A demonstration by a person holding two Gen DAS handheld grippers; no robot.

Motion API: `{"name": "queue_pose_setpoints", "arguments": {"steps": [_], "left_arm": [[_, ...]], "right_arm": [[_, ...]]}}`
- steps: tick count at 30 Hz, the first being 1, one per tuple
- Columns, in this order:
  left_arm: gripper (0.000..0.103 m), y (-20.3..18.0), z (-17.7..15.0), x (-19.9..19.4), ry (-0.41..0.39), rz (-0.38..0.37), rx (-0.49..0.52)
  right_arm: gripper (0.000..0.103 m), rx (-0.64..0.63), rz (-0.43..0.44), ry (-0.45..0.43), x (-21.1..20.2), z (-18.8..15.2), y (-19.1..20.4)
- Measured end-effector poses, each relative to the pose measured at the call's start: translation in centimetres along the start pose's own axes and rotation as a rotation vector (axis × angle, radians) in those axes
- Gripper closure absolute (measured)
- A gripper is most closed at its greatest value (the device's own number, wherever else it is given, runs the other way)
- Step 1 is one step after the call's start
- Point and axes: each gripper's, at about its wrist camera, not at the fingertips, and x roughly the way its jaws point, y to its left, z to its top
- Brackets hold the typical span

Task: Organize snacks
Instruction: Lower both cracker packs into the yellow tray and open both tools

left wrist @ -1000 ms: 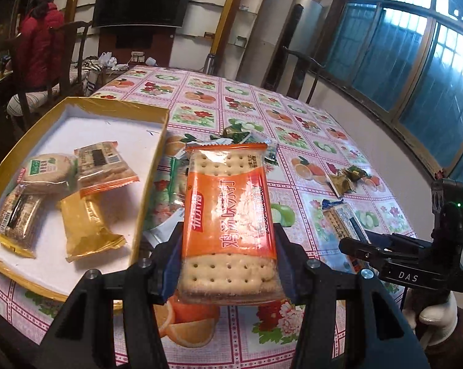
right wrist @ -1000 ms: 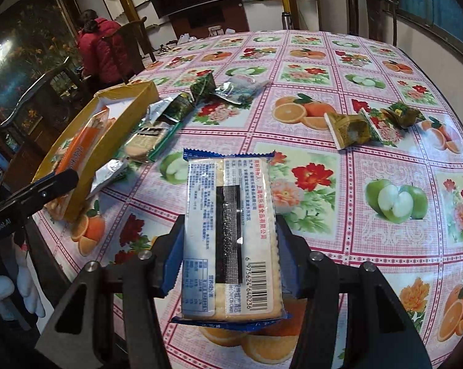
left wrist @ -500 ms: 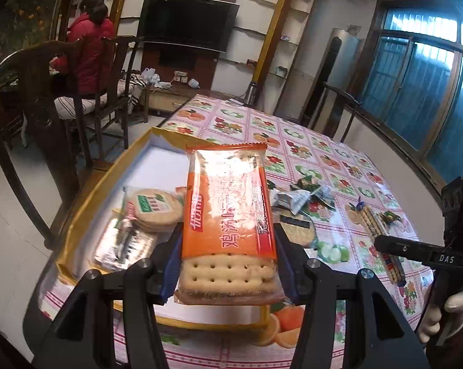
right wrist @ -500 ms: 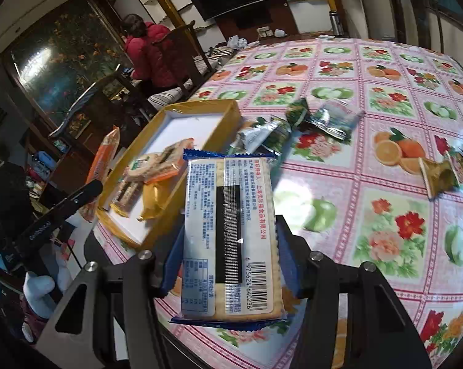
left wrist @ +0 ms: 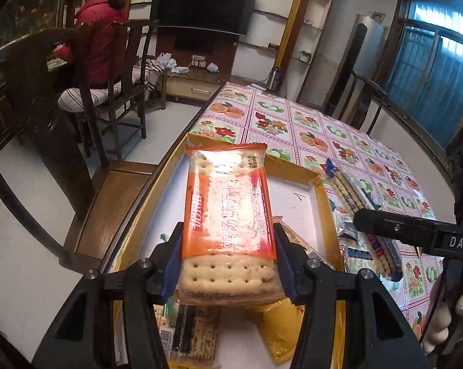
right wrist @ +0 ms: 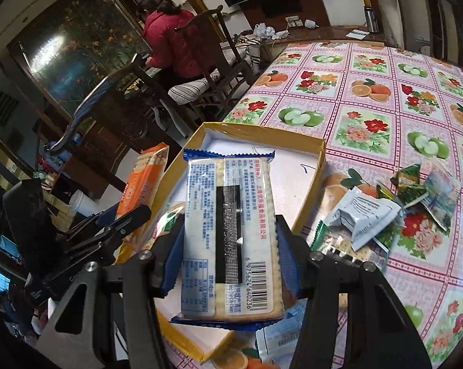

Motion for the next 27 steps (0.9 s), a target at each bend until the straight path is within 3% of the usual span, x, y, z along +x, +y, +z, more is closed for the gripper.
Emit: {"name": "queue_pose_setpoints", "arguments": {"steps": [7,11,20,27], "left_arm": [[0.049,1.1,0.2,3.2,0.078,-0.012,-0.033],[0.049,1.4,0.1,3.5,0.095,-0.033,-0.056],[0.043,0.8,0.0,0.3,0.019,-0.068,-0.069],[0.033,-2.4,-1.3,-3.7,-0.073,-0.055,-0.014]], "right_arm": [[0.047,0.03,-0.081,0.073,6.1,2.0,-0.4],[0.047,0.065,-0.085,0.089,8.0,2.5,-1.2],[0.044,0.126,-0.097,0.083,9.7,2.5,-2.6],[0.043,0.108,-0.051,0.003,6.5,2.3,-2.3]]}}
